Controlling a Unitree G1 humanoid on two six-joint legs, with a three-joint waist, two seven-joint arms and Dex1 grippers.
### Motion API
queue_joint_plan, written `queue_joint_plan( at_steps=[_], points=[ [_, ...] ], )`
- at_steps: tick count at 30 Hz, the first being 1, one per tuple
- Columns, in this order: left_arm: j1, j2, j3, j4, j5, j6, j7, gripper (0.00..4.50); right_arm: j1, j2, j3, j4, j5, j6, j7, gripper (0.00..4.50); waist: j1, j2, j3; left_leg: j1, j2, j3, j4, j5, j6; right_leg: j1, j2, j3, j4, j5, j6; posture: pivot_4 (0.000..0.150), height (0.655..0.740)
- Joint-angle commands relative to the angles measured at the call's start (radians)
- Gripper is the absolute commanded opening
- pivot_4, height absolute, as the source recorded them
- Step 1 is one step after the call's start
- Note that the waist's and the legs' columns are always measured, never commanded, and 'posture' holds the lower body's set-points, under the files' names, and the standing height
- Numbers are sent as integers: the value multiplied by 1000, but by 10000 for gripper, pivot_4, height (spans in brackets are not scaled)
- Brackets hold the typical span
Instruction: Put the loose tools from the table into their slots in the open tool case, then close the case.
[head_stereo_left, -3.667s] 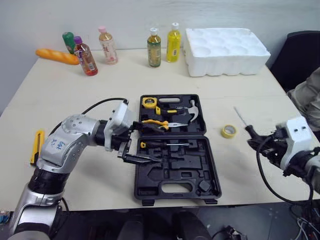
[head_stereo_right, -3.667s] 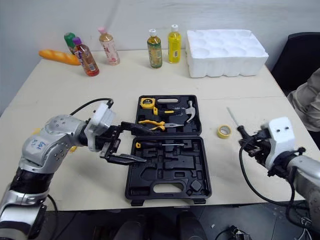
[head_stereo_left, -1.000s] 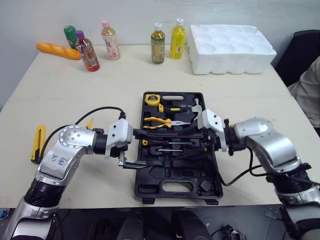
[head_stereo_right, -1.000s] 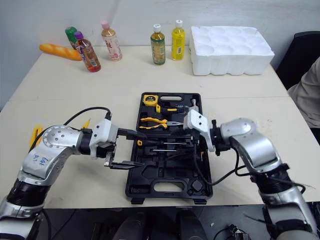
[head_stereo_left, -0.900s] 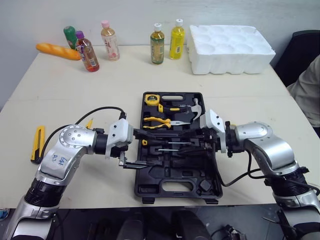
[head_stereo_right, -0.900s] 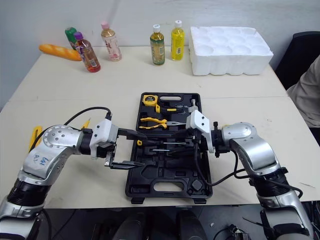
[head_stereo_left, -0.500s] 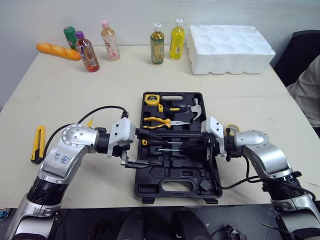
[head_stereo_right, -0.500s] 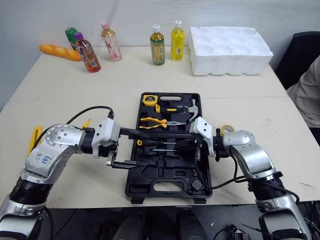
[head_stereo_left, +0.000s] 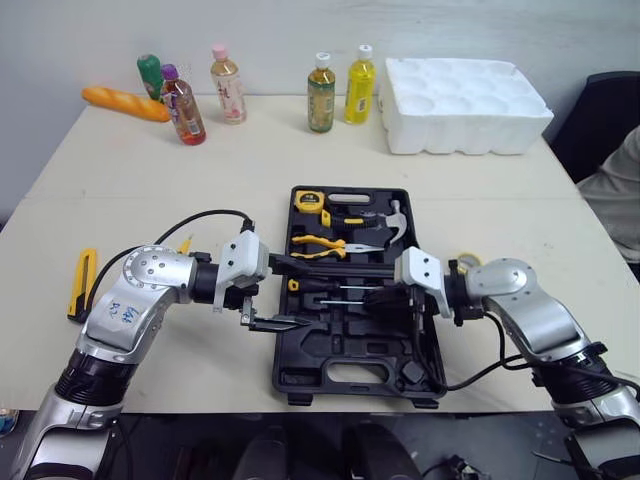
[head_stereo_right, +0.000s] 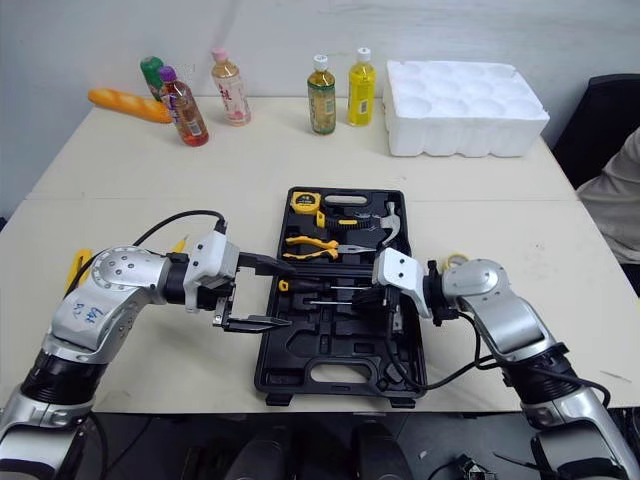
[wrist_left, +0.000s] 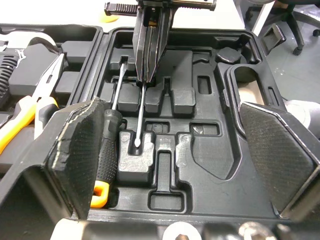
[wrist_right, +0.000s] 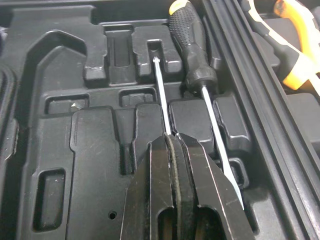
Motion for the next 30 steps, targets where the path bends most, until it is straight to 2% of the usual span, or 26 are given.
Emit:
queue_joint_plan(
  at_steps=[1, 7, 10, 14, 17, 19, 20, 24, 30],
  points=[
    [10, 0, 20, -18, -3, -15, 10, 45000, 67, -17, 9, 15, -37, 86, -46, 217, 2, 0, -1, 0, 0, 0, 0, 0, 0, 0, 0, 0, 0, 0, 0, 1500, 7400],
    [101, -2, 77, -54, -25, 12, 79, 45000, 125, 3, -139, -129, 80, 75, -101, 217, 17, 0, -1, -1, 0, 0, -1, -1, 0, -1, 0, 0, 1, 0, 0, 1500, 7400],
    [209, -61, 223, -71, -87, 81, 236, 45000, 180, -26, -272, -238, 141, 113, -151, 217, 21, 3, 1, -3, 0, 0, -1, -1, 1, -3, 0, 0, 2, 0, 0, 1500, 7400],
    [499, -29, 412, -209, -124, 105, 261, 45000, 307, -107, -535, -348, 300, 255, -147, 13604, 17, 3, 1, -4, 0, 0, -2, -1, 1, -4, 0, 0, 1, 0, 0, 1500, 7400],
    [658, -36, 584, -243, -192, 151, 290, 45000, 384, -159, -683, -354, 371, 321, -135, 28499, 20, 3, 2, -2, 0, 1, -5, -3, 3, -2, 0, 1, -5, 0, 0, 1500, 7400],
    [760, -57, 769, -187, -248, 189, 321, 45000, 457, -211, -790, -274, 332, 298, -110, 39770, 21, 4, 2, 0, 1, 0, -5, -4, 6, 0, 0, 0, -4, 0, 0, 1500, 7400],
    [804, -63, 831, -167, -254, 197, 331, 45000, 483, -233, -831, -229, 316, 286, -103, 43055, 21, 4, 2, 1, 1, 0, -7, -4, 7, 1, 0, 0, -5, 0, 0, 1500, 7400],
    [964, -45, 951, -21, -141, 63, 290, 45000, 534, -300, -917, -48, 265, 211, -81, 44179, 16, 7, 4, 19, 1, 2, -18, -6, 10, 17, -1, 1, -17, 0, 0, 1500, 7400],
    [992, -65, 1115, 218, -151, -5, 361, 45000, 529, -343, -952, 165, 200, 85, -81, 44179, 16, 8, 4, 17, 1, 2, -19, -6, 10, 16, -1, 1, -18, 0, -1, 1500, 7400]
  ],
)
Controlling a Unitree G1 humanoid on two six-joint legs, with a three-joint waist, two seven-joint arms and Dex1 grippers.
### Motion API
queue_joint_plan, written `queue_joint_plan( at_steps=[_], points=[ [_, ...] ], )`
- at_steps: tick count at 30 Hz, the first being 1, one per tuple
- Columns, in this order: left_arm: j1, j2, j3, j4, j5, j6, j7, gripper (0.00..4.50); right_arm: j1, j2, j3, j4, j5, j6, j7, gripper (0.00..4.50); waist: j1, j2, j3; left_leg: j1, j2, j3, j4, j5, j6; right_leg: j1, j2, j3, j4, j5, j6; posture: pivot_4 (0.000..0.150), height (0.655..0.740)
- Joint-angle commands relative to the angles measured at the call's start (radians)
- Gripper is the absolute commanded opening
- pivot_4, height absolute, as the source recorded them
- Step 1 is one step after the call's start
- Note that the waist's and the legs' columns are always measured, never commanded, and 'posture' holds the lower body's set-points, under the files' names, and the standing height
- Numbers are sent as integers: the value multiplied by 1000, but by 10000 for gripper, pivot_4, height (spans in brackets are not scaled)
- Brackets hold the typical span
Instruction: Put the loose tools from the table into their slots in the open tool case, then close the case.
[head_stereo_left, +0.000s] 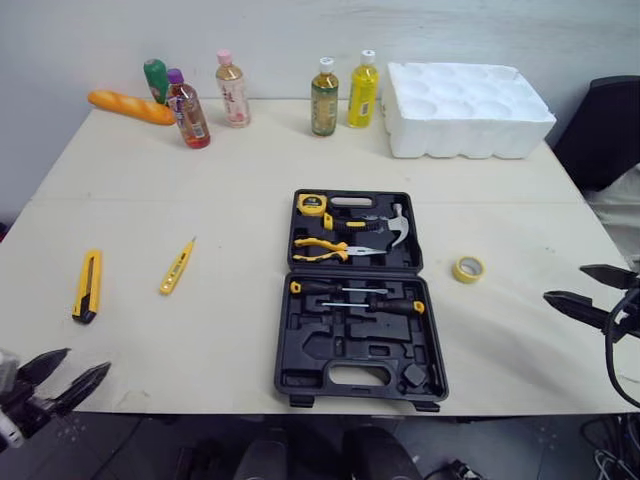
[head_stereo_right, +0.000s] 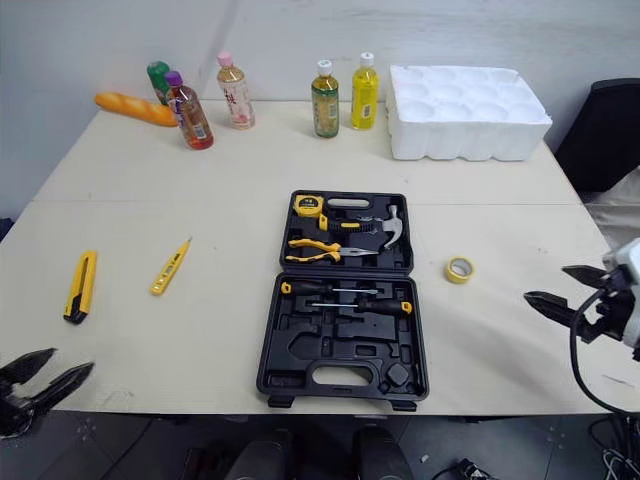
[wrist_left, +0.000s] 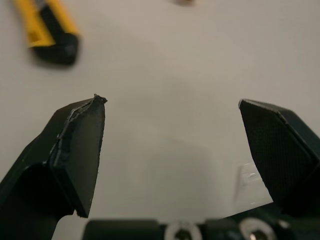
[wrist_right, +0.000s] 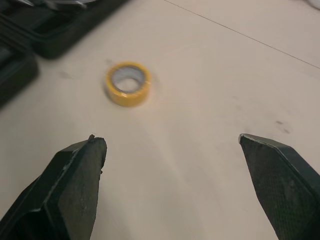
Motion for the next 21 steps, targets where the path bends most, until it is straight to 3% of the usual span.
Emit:
queue_joint_plan(
  at_steps=[1, 6, 10, 21],
  points=[
    [-11, 7, 114, 113, -11, -47, 54, 45000, -7, -39, -45, 93, -24, -76, 16, 44179, 0, 1, 0, 0, 0, 0, 0, 0, 0, 0, 0, 0, 0, 0, 0, 1500, 7400],
    [-75, 59, 145, 211, -7, -85, 89, 45000, -44, -77, -38, 212, -38, -137, 34, 44179, 0, 3, 2, 0, 0, 0, -1, 0, 0, -1, -1, 0, 0, 0, 0, 1500, 7400],
    [-115, 73, 106, 200, 9, -104, 105, 45000, -76, -72, -12, 208, -28, -139, 38, 44179, -2, 4, 2, 0, 0, 1, -1, 0, 0, -1, -2, -1, 0, 0, 0, 1500, 7400],
    [-235, 76, -119, -111, 11, 43, 230, 45000, -94, 4, 49, -118, 102, 14, 13, 44179, -11, 6, 3, -1, 0, 1, -3, 1, -2, -2, -1, -1, 2, 0, 0, 1500, 7400]
  ],
)
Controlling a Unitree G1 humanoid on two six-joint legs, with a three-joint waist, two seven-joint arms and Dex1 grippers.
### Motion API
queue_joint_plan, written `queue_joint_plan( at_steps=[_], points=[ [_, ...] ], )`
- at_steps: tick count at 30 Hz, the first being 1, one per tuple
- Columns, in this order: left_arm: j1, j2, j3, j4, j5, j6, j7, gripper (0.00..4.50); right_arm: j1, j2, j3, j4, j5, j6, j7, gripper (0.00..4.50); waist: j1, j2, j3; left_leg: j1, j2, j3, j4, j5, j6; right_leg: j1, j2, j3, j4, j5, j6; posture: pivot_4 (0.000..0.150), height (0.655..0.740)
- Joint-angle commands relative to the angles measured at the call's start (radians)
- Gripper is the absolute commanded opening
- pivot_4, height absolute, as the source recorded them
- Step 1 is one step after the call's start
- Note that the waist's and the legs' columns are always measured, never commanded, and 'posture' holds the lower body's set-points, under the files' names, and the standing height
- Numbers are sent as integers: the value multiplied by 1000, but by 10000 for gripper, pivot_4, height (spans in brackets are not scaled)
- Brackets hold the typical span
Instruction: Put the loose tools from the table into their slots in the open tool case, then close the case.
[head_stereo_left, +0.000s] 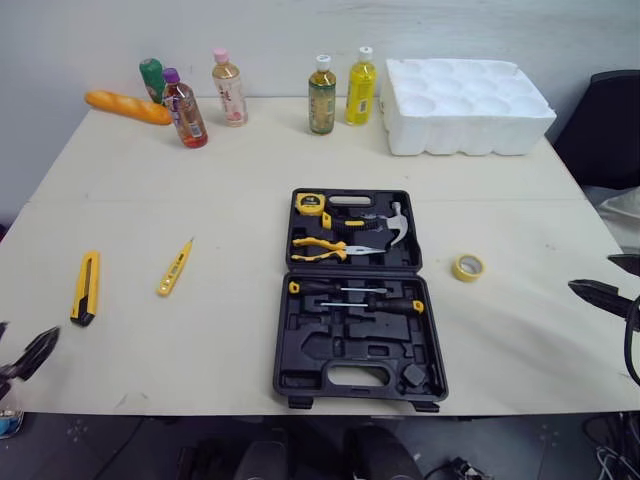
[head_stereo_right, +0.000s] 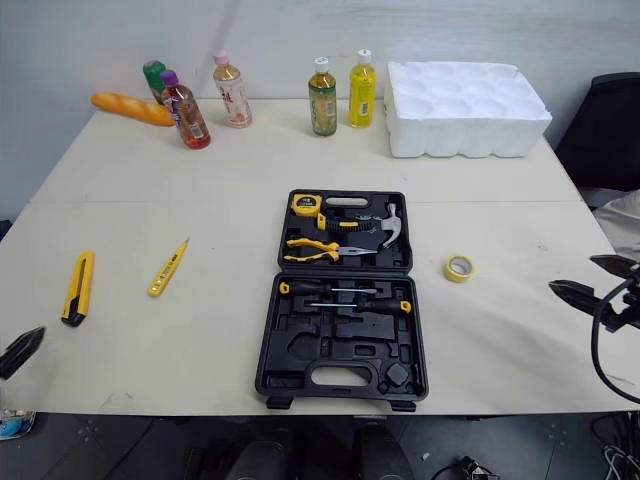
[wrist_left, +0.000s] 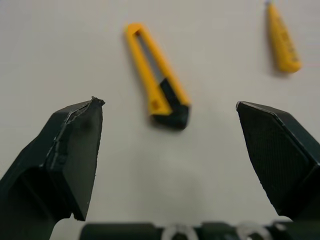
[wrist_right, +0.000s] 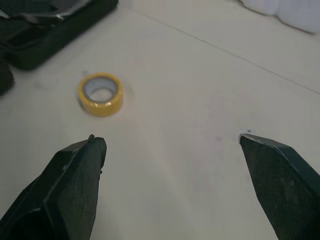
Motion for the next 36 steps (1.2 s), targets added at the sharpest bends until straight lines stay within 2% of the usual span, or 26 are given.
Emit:
queue_joint_plan(
  at_steps=[1, 6, 12, 14, 18, 20, 24, 33, 36],
  points=[
    [-22, 16, -73, -129, 19, 73, 66, 45000, -26, 1, 29, -196, 100, 83, -8, 44179, -6, 2, 1, 0, 0, 0, 0, 0, 0, 0, 0, 0, 0, 0, 0, 1500, 7400],
    [-92, 59, -271, -232, 156, 185, 188, 45000, -151, -19, 178, -442, 248, 221, -9, 44179, -18, 4, 3, 0, 1, 0, 0, 1, -1, -1, 2, 1, 2, 0, 0, 1500, 7400],
    [-261, 47, -374, -243, 163, 367, 283, 45000, -319, -8, 354, -541, 308, 266, 5, 44179, -11, 2, 3, -2, 0, -1, 1, 1, -2, -2, 1, -1, 1, 0, 0, 1500, 7400],
    [-333, 39, -422, -216, 161, 429, 300, 45000, -408, 41, 437, -569, 332, 270, 1, 44179, -11, 1, 4, -3, 0, -1, 2, 1, -2, -2, 1, -1, 0, 0, 0, 1500, 7400],
    [-427, 19, -480, -164, 175, 476, 318, 45000, -517, 125, 553, -580, 326, 275, -21, 44179, -11, 0, 4, -3, 0, -1, 3, 1, -2, -2, 1, -1, 1, 0, 0, 1500, 7400],
    [-459, 19, -510, -142, 199, 488, 331, 45000, -549, 152, 592, -580, 318, 274, -23, 44179, -14, -1, 5, -3, 0, -1, 3, 4, -8, -2, 2, -1, 1, 0, 0, 1500, 7400],
    [-489, 30, -560, -120, 251, 526, 364, 45000, -587, 182, 627, -559, 303, 270, -30, 44179, -12, -2, 5, -4, 0, -1, 3, 5, -8, -4, 1, -1, 2, 0, 0, 1500, 7400],
    [-535, -12, -574, -102, 261, 582, 376, 45000, -606, 206, 650, -516, 258, 238, -23, 44179, -9, -2, 5, -4, 0, -1, 4, 5, -9, -4, 1, -1, 3, 0, 0, 1500, 7400],
    [-540, -15, -566, -104, 258, 609, 374, 36383, -611, 211, 649, -512, 255, 238, -22, 45000, -9, -2, 5, -4, 0, -1, 4, 5, -9, -4, 1, -1, 3, 0, 0, 1500, 7400]
  ],
)
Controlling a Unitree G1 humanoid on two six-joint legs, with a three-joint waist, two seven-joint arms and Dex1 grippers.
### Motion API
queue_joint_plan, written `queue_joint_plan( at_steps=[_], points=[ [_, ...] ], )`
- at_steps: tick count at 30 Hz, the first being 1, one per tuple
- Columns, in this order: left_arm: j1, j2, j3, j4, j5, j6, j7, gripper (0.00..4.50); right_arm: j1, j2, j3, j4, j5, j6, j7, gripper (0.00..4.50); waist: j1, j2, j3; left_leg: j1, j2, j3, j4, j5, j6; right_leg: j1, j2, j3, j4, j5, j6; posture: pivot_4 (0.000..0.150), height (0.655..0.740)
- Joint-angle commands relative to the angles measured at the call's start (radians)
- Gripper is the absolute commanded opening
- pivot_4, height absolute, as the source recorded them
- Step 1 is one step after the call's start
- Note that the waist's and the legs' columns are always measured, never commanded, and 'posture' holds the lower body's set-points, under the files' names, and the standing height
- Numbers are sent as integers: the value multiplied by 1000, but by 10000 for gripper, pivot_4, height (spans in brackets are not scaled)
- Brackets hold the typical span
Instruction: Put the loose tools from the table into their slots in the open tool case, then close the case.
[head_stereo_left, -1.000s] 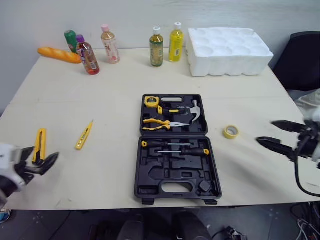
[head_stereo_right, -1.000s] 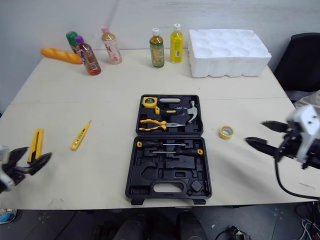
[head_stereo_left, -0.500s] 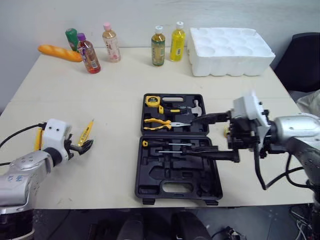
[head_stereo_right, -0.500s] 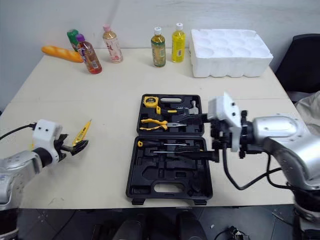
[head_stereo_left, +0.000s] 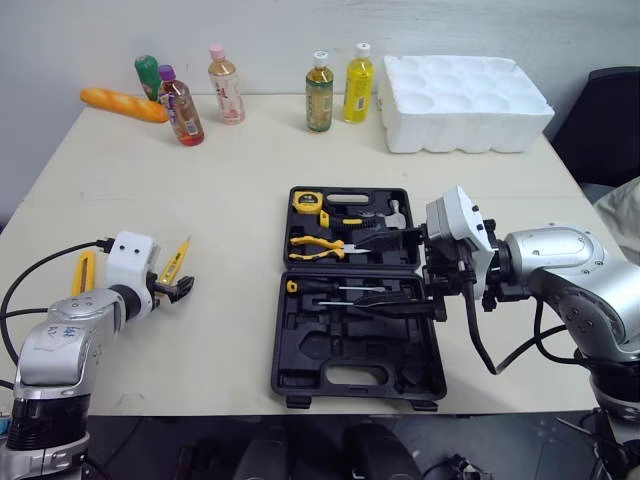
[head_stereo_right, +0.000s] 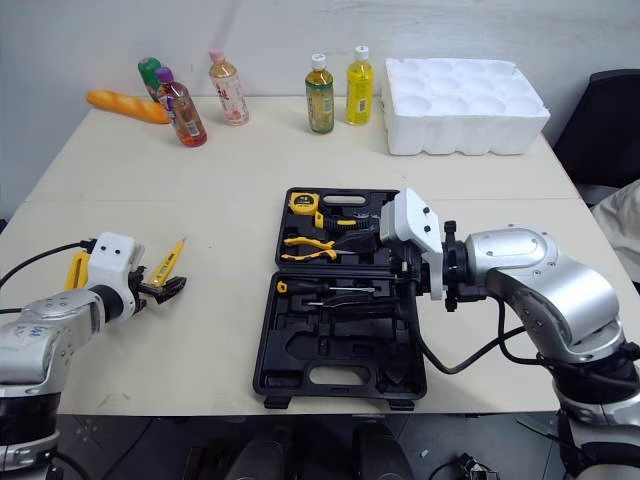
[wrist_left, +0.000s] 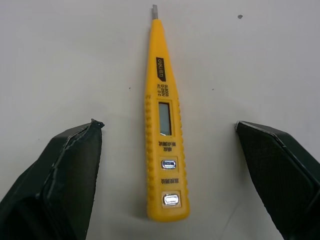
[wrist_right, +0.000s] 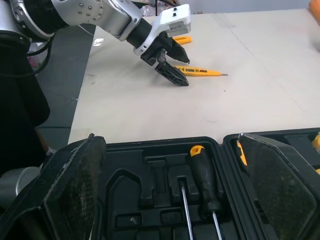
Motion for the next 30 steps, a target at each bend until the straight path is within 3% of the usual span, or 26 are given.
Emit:
queue_joint_plan(
  at_steps=[1, 7, 14, 20, 25, 30],
  points=[
    [-2, -2, 7, 20, 16, 46, 10, 31744, -22, 7, -20, -9, -2, -21, 3, 45000, 0, 0, 0, 0, 0, 0, 0, 0, 0, 0, 0, 0, 0, 0, 0, 1500, 7400],
    [-49, -16, 53, 37, -3, 90, 9, 5866, -38, 13, -30, -1, 9, -12, 3, 45000, -5, 0, 0, 0, 0, 0, 0, 0, -1, -1, 1, 0, 1, 0, 0, 1500, 7400],
    [-71, 45, 57, 24, -16, 81, -53, 4974, -54, 9, -53, 7, 39, 8, 5, 45000, -2, -1, 0, -1, 0, 0, 0, 1, -1, -2, 1, 0, 1, 0, 0, 1500, 7400],
    [-83, 153, 13, -98, -116, 27, -278, 4974, -15, -24, -83, -9, 50, 22, 17, 45000, 0, -2, 1, -4, 0, 0, 0, 1, -1, -4, 0, 0, 0, 0, 0, 1500, 7400],
    [-187, 246, -135, -224, -246, -29, -558, 4974, 86, -86, -141, -51, 76, 46, 17, 45000, 10, -2, 1, -5, 0, 0, 0, 0, -1, -4, -1, 0, -2, 0, 0, 1500, 7400],
    [-369, 220, -356, -198, -189, -127, -678, 4974, 205, -143, -204, -112, 90, 65, -6, 45000, 22, -1, 1, -5, 0, 0, 0, 0, -1, -3, 0, 0, -3, 0, 0, 1500, 7400]
  ],
)
